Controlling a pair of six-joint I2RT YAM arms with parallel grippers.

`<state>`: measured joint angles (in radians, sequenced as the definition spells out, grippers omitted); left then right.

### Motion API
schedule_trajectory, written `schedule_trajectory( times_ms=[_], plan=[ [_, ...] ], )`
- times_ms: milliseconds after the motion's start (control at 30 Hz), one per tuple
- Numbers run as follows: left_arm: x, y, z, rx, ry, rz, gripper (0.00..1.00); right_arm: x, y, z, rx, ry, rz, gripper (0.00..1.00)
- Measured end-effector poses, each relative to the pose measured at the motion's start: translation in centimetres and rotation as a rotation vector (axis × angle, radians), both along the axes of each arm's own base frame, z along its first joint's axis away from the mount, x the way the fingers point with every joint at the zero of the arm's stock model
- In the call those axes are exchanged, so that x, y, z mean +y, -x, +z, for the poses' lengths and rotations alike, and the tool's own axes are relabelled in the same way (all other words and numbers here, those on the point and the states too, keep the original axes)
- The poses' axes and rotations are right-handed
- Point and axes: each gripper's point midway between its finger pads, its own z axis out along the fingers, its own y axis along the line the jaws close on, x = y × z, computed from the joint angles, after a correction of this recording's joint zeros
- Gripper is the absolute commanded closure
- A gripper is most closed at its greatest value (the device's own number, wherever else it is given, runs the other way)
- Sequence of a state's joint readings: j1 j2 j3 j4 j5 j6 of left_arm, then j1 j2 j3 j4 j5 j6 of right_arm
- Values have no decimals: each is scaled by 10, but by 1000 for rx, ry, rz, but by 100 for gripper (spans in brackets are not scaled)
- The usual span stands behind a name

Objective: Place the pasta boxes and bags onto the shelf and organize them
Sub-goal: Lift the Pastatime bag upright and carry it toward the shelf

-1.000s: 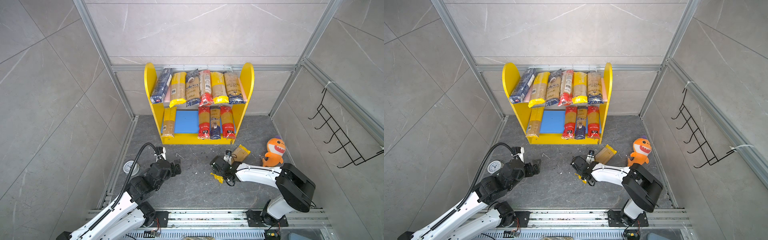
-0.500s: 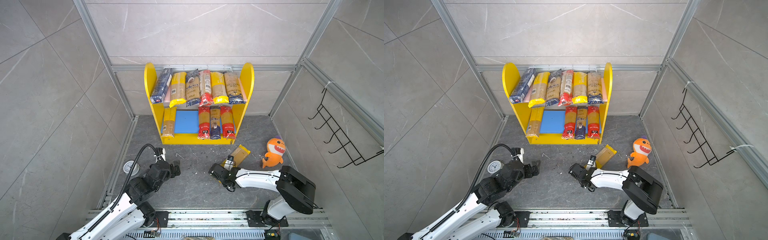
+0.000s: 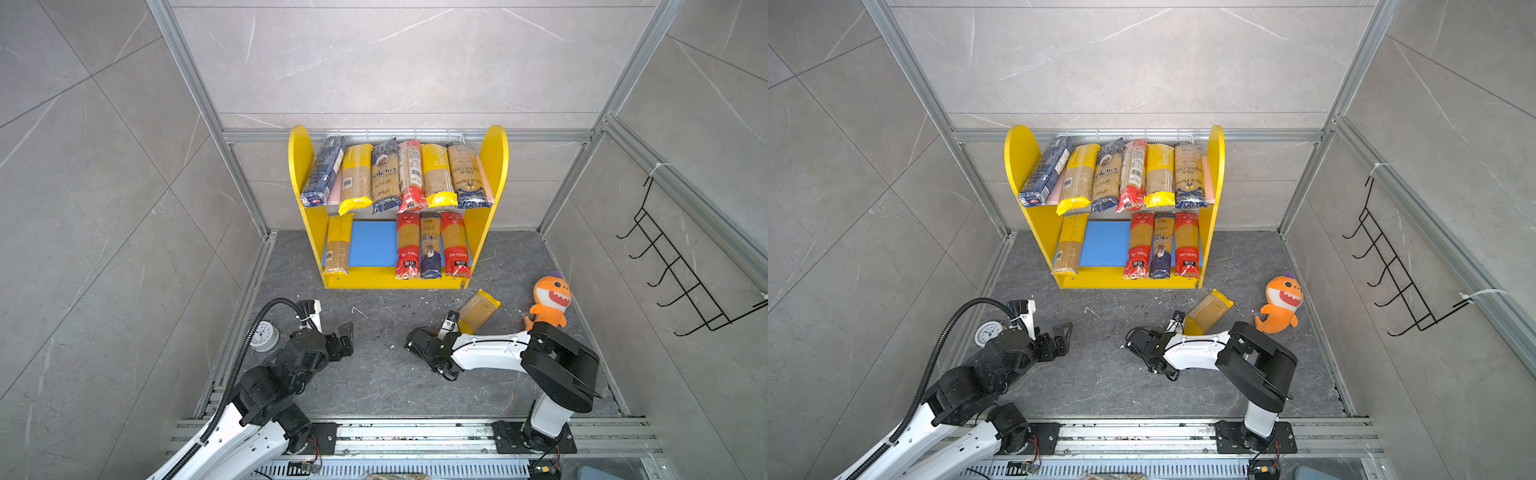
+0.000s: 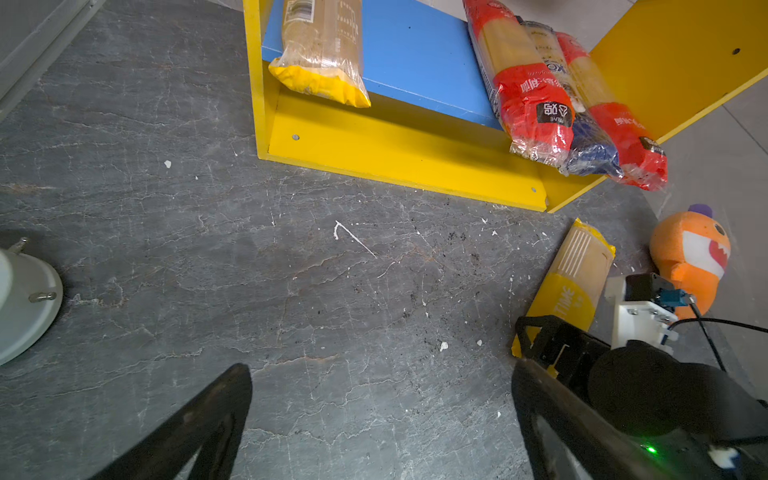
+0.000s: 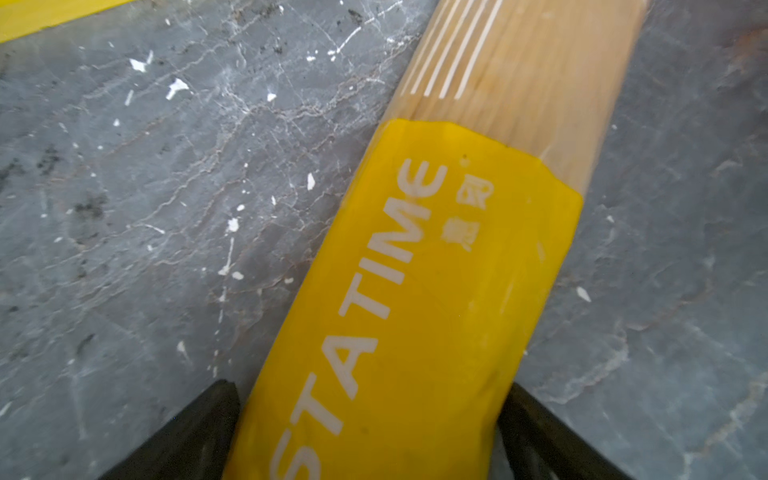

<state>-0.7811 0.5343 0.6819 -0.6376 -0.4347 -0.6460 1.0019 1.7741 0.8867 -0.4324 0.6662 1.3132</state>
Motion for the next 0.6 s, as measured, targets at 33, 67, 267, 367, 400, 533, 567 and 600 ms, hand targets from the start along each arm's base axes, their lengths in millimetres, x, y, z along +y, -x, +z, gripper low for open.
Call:
schedule_trajectory(
  times_ms=[33,67,267,367,400,533,567,600],
  plan=[
    [1,1,0,-1,-2,-1,0,0,-1,0,-3,8,-8,0],
    [2,2,0,0,-4,-2,0,2,-2,0,-8,11,-14,0],
    [4,4,-2,5,-14,-6,0,3,-5,-2,-35,24,-41,4],
    [3,4,-3,9,-18,-9,0,2,-4,-3,-55,31,-51,26],
    [3,4,-3,11,-17,-11,0,2,-4,-3,-60,33,-49,37],
    [1,5,-5,19,-15,-22,0,-4,0,-2,-101,43,-60,65],
    [0,5,-5,21,-15,-23,0,-4,0,-1,-113,44,-57,70],
    [0,5,-5,23,-16,-24,0,-4,1,1,-122,44,-49,76]
  ],
)
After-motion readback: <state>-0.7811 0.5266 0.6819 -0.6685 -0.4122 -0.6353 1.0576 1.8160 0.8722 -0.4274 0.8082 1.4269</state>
